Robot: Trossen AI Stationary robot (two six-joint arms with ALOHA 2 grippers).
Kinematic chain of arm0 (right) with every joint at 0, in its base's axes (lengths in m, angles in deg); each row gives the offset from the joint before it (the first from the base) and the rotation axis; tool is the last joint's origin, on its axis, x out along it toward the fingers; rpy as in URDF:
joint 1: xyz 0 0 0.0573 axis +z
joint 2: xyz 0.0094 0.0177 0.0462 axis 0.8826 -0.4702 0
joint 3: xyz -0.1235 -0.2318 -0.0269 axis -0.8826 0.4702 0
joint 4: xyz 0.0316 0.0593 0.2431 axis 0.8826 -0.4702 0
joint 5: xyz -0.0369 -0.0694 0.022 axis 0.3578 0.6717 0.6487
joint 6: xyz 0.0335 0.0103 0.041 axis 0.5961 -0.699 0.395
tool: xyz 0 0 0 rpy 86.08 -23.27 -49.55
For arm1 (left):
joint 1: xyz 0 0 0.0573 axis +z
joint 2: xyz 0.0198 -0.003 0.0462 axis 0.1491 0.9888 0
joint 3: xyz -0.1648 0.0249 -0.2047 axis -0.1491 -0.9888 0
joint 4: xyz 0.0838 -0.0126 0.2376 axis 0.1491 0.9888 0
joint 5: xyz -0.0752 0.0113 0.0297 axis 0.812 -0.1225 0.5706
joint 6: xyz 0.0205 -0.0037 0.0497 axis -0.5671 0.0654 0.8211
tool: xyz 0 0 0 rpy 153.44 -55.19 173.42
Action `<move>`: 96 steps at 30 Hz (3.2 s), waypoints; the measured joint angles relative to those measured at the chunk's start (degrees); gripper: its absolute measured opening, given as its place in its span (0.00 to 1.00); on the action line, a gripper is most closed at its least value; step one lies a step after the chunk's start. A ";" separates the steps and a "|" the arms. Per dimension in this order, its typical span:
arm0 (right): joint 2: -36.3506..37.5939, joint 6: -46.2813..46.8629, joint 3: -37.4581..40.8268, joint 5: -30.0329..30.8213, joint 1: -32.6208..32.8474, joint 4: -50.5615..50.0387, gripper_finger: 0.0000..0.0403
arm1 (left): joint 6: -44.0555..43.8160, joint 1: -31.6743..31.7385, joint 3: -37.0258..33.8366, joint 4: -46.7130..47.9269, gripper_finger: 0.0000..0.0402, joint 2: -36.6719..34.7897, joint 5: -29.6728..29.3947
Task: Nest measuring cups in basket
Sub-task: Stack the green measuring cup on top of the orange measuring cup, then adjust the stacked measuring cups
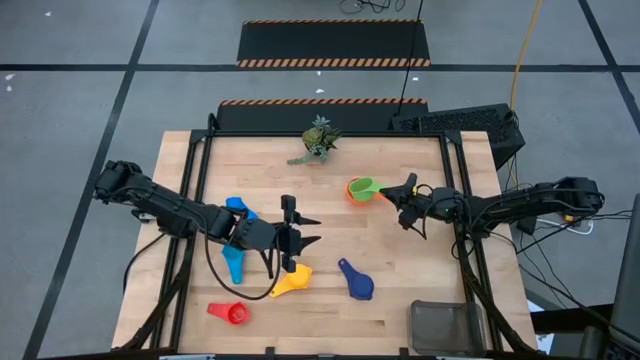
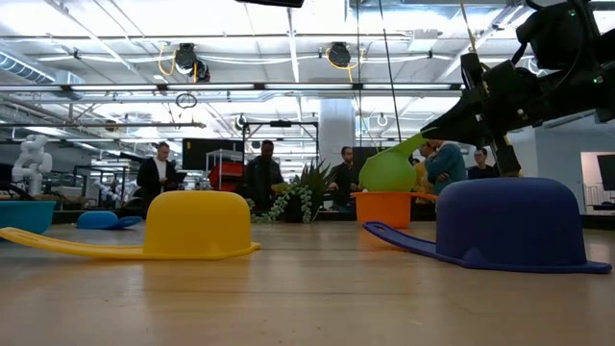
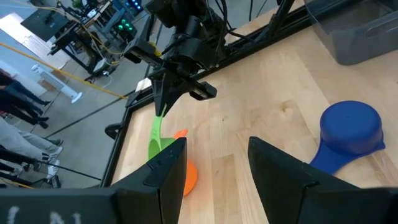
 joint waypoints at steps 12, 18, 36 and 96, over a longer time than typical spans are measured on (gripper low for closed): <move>-0.02 4.73 -0.04 -0.02 0.00 -3.55 0.12 | -0.02 0.00 0.01 0.00 0.44 0.00 -0.01; 0.00 4.73 -0.04 0.02 0.00 -3.84 0.22 | -0.02 0.00 0.01 0.00 0.44 0.00 -0.01; 0.00 16.95 -0.07 0.35 -1.27 -9.89 0.28 | -1.67 0.00 0.01 0.09 0.44 0.00 -0.01; -21.94 58.89 -35.06 -11.74 -11.22 -63.06 0.85 | -20.32 5.14 -0.01 4.58 0.44 -2.60 4.75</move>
